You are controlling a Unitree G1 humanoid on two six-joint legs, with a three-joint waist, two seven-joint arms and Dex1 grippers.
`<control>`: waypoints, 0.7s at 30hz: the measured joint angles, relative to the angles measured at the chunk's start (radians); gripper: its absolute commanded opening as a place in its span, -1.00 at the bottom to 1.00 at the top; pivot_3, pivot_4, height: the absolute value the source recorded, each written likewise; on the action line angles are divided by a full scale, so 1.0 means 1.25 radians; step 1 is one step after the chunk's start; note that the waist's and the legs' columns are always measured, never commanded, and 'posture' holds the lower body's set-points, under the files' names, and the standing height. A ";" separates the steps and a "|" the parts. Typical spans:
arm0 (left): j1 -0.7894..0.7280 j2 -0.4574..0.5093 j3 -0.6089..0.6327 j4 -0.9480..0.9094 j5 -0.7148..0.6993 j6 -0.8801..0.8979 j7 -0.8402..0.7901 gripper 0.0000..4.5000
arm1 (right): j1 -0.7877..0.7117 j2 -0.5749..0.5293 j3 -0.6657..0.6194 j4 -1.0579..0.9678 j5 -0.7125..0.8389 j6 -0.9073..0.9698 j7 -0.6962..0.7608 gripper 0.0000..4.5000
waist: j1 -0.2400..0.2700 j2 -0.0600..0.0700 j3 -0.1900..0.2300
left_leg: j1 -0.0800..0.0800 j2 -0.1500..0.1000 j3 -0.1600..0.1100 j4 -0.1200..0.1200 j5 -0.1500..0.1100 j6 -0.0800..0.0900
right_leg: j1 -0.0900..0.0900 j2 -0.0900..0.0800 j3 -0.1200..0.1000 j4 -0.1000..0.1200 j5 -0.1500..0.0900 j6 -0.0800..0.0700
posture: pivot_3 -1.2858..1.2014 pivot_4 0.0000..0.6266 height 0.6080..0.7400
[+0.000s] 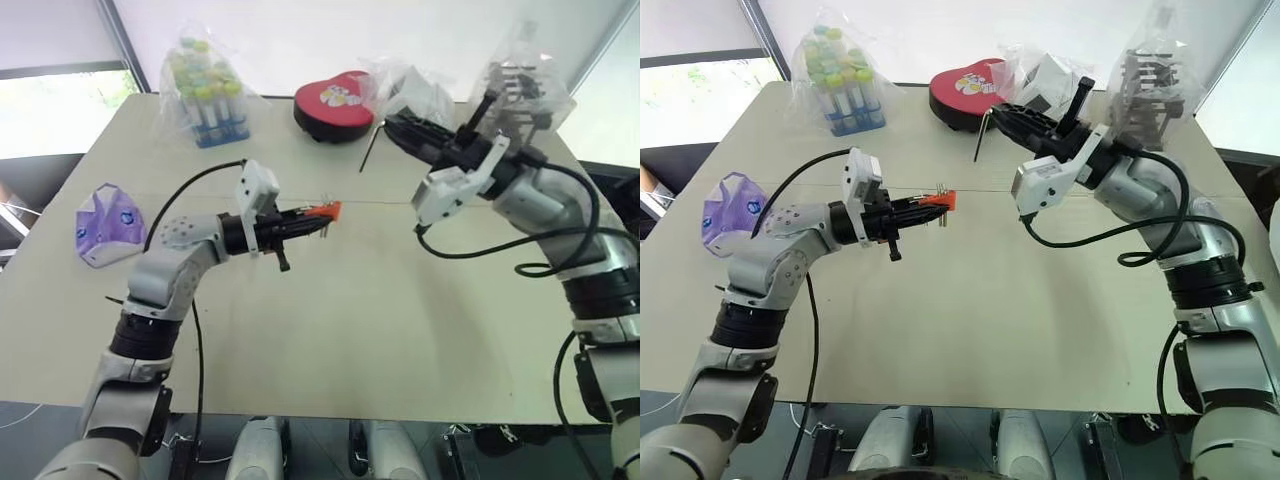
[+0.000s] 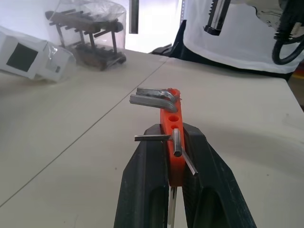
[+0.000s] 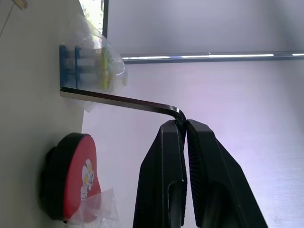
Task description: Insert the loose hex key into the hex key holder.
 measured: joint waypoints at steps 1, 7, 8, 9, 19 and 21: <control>0.000 0.000 0.000 0.002 0.000 0.000 -0.001 -1.00 | 0.004 0.001 0.000 -0.001 0.004 -0.003 0.006 -0.98 | 0.000 0.000 0.000 | 0.000 0.000 0.000 0.000 0.000 0.000 | 0.000 0.000 0.000 0.000 0.000 0.000 | 0.03 -0.52 1.00; -0.002 0.000 0.000 0.007 0.004 -0.006 -0.008 -1.00 | 0.020 0.007 0.000 -0.026 0.035 -0.007 0.046 -0.98 | -0.001 0.000 0.000 | 0.000 0.000 0.000 0.000 0.000 0.001 | 0.000 0.000 0.000 0.000 0.000 0.000 | 0.03 -0.52 1.00; -0.003 0.000 0.000 0.008 0.004 -0.006 -0.009 -1.00 | 0.021 0.009 0.000 -0.028 0.037 -0.006 0.048 -0.98 | -0.001 0.000 0.000 | 0.000 0.000 0.000 0.000 0.000 0.001 | 0.000 0.000 0.000 0.001 0.000 0.000 | 0.03 -0.52 1.00; -0.003 0.000 0.000 0.011 0.006 -0.007 -0.011 -1.00 | 0.022 0.012 0.000 -0.032 0.041 -0.006 0.055 -0.98 | -0.001 0.000 0.000 | 0.000 0.000 0.000 0.000 0.000 0.001 | 0.000 0.000 0.000 0.001 0.000 0.000 | 0.03 -0.52 1.00; -0.005 -0.001 0.000 0.013 0.018 -0.014 -0.015 -1.00 | 0.023 0.048 0.000 -0.065 0.068 0.006 0.093 -0.98 | 0.000 0.000 0.000 | 0.000 0.000 0.000 0.000 -0.001 0.001 | 0.000 0.000 0.000 0.001 0.000 0.000 | 0.03 -0.52 1.00; -0.005 -0.001 0.000 0.013 0.018 -0.014 -0.015 -1.00 | 0.023 0.052 0.000 -0.069 0.069 0.008 0.096 -0.98 | 0.000 0.000 0.000 | 0.000 0.000 0.000 0.000 -0.001 0.001 | 0.000 0.000 0.000 0.001 0.000 0.000 | 0.03 -0.52 1.00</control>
